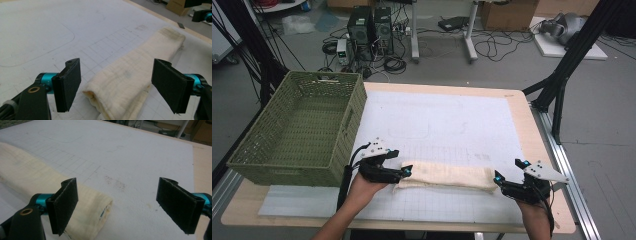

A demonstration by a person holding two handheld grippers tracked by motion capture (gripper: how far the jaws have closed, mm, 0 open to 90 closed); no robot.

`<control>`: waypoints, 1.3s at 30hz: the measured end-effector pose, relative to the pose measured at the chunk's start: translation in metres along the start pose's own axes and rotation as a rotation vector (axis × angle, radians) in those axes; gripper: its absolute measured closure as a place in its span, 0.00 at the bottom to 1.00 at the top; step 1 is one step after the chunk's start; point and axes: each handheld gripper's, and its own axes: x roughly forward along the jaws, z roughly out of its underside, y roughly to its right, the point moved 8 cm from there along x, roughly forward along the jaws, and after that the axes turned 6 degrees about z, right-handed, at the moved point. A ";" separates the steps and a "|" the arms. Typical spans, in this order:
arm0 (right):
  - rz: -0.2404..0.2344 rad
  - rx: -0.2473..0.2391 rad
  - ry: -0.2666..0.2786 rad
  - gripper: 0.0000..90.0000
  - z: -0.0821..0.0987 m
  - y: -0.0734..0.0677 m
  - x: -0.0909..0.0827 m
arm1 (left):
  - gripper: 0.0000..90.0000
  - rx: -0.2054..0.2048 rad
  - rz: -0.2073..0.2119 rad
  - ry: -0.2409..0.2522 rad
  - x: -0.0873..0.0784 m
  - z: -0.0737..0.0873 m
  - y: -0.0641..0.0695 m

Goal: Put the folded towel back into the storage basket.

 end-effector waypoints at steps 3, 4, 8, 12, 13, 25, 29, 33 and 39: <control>-0.001 -0.002 -0.002 0.18 0.001 0.000 0.000 | 0.30 -0.017 -0.009 -0.046 0.005 0.007 -0.004; -0.001 -0.001 -0.003 0.18 0.001 0.000 0.000 | 0.32 -0.016 -0.020 -0.065 0.006 0.009 -0.006; -0.001 -0.004 -0.005 0.18 0.001 0.000 0.000 | 0.36 0.004 -0.060 -0.127 0.009 0.018 -0.010; -0.003 -0.003 -0.008 0.18 0.001 -0.001 0.001 | 0.38 0.006 -0.072 -0.155 0.012 0.024 -0.012; -0.003 -0.002 -0.010 0.18 0.001 -0.001 0.001 | 0.39 0.005 -0.073 -0.161 0.014 0.025 -0.013; -0.016 0.001 -0.015 0.18 0.002 -0.004 0.004 | 0.50 0.029 -0.127 -0.248 0.023 0.039 -0.011; -0.019 -0.005 -0.016 0.18 0.002 -0.006 0.005 | 0.56 0.032 -0.116 -0.259 0.024 0.041 -0.008; -0.016 0.000 -0.016 0.18 0.002 -0.005 0.004 | 0.65 0.038 -0.096 -0.263 0.024 0.042 -0.004; -0.020 -0.001 -0.011 0.18 0.002 -0.005 0.005 | 0.86 0.028 -0.054 -0.254 0.026 0.042 0.002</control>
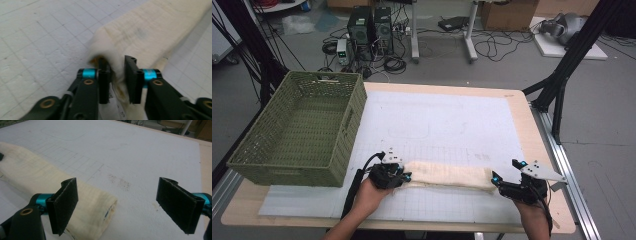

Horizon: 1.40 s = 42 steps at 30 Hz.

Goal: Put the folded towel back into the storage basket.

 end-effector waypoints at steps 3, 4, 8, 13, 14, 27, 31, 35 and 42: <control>-0.002 0.002 -0.001 0.18 0.000 -0.001 0.000 | 0.90 -0.009 0.014 0.013 0.000 0.001 0.000; -0.005 0.004 0.000 0.18 0.000 -0.001 0.000 | 0.90 -0.022 0.020 0.020 0.000 0.001 0.000; -0.006 0.000 0.002 0.18 0.000 -0.001 0.001 | 0.91 -0.048 0.025 0.019 -0.001 0.001 -0.001; -0.010 0.003 0.010 0.18 0.000 -0.001 0.000 | 0.91 -0.039 0.048 0.066 -0.008 -0.003 0.004; -0.009 0.005 0.010 0.18 0.000 0.000 0.000 | 0.91 -0.031 0.058 0.085 -0.010 -0.005 0.004; -0.028 -0.003 -0.007 0.18 0.000 -0.005 0.000 | 0.91 -0.038 0.114 0.172 -0.022 -0.008 0.008; -0.039 -0.022 -0.041 0.23 0.007 -0.006 0.006 | 0.90 -0.034 0.126 0.190 -0.024 -0.009 0.007; -0.040 -0.011 -0.073 0.23 0.013 -0.008 0.013 | 0.90 -0.018 0.129 0.195 -0.025 -0.009 0.007; -0.037 -0.031 -0.091 0.23 0.014 -0.015 0.020 | 0.90 0.011 0.139 0.206 -0.026 -0.010 0.008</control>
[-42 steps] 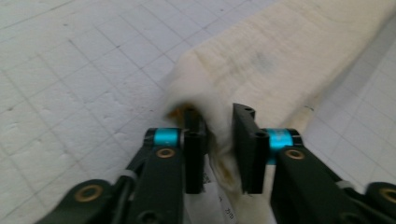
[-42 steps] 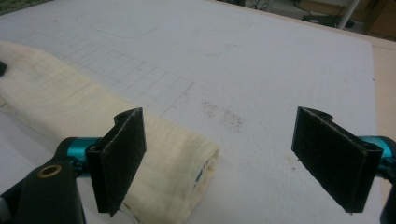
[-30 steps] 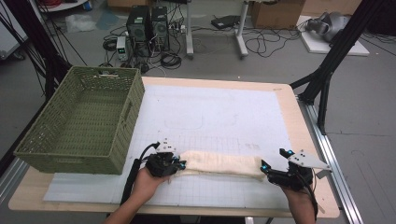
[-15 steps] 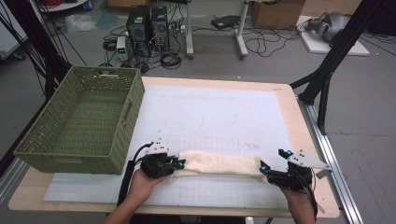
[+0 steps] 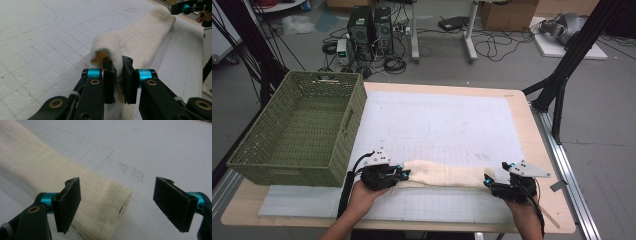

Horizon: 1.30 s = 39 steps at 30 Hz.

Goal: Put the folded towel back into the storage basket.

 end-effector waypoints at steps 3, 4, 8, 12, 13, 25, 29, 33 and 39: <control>0.004 -0.015 -0.028 0.22 0.003 -0.002 0.005 | 0.90 0.015 0.002 0.009 0.000 -0.001 0.001; 0.004 -0.010 -0.035 0.21 0.004 -0.002 0.006 | 0.90 0.017 0.002 0.010 0.000 -0.001 0.001; 0.001 0.007 -0.089 0.19 0.011 -0.003 0.014 | 0.90 0.022 -0.002 0.008 -0.002 -0.001 0.001; -0.013 0.004 -0.148 0.19 0.019 -0.006 0.020 | 0.90 0.034 -0.010 0.012 -0.003 -0.002 0.001; -0.017 -0.002 -0.162 0.20 0.021 -0.006 0.021 | 0.90 0.040 -0.015 0.013 -0.003 -0.001 0.001; -0.091 0.034 -0.182 0.41 0.024 -0.012 0.020 | 0.90 0.143 -0.048 0.021 -0.002 -0.001 0.002; -0.110 0.032 -0.177 0.51 0.024 -0.013 0.019 | 0.90 0.125 -0.035 0.031 -0.003 -0.002 0.002; -0.129 0.039 -0.185 0.65 0.023 -0.016 0.018 | 0.90 0.126 -0.032 0.029 -0.003 -0.002 0.002; -0.156 0.009 -0.197 0.85 0.020 -0.021 0.017 | 0.90 0.123 -0.034 0.037 -0.006 -0.001 0.002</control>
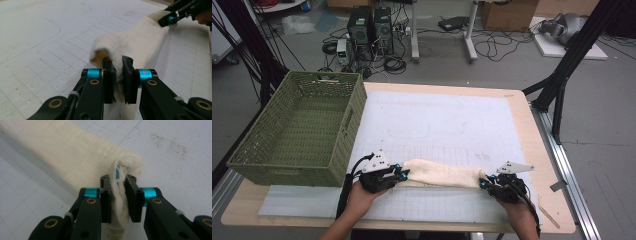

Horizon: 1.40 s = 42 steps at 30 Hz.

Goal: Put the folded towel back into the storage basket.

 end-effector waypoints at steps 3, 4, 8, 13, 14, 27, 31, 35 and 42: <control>-0.003 -0.006 0.014 0.87 -0.001 0.001 -0.001 | 0.90 -0.004 -0.008 0.010 -0.002 -0.001 0.000; -0.002 -0.013 0.028 0.87 -0.003 0.001 -0.002 | 0.90 -0.005 -0.014 0.015 -0.002 -0.002 0.000; -0.008 -0.028 0.105 0.87 -0.013 0.002 -0.009 | 0.90 -0.010 -0.029 0.045 -0.007 -0.005 -0.002; -0.009 -0.060 0.203 0.87 -0.026 0.004 -0.018 | 0.90 -0.004 -0.026 0.087 -0.015 -0.012 -0.001; -0.009 -0.060 0.203 0.87 -0.026 0.004 -0.018 | 0.90 -0.004 -0.026 0.087 -0.015 -0.012 -0.001; -0.023 -0.051 0.314 0.88 -0.047 0.008 -0.031 | 0.90 0.043 -0.030 0.146 -0.031 -0.031 0.005; -0.026 -0.054 0.334 0.88 -0.053 0.009 -0.034 | 0.90 0.050 -0.037 0.157 -0.036 -0.036 0.006; -0.033 -0.058 0.349 0.88 -0.062 0.008 -0.035 | 0.90 0.061 -0.049 0.171 -0.044 -0.042 0.007; -0.046 -0.053 0.386 0.88 -0.083 0.006 -0.032 | 0.90 0.076 -0.072 0.213 -0.060 -0.052 0.008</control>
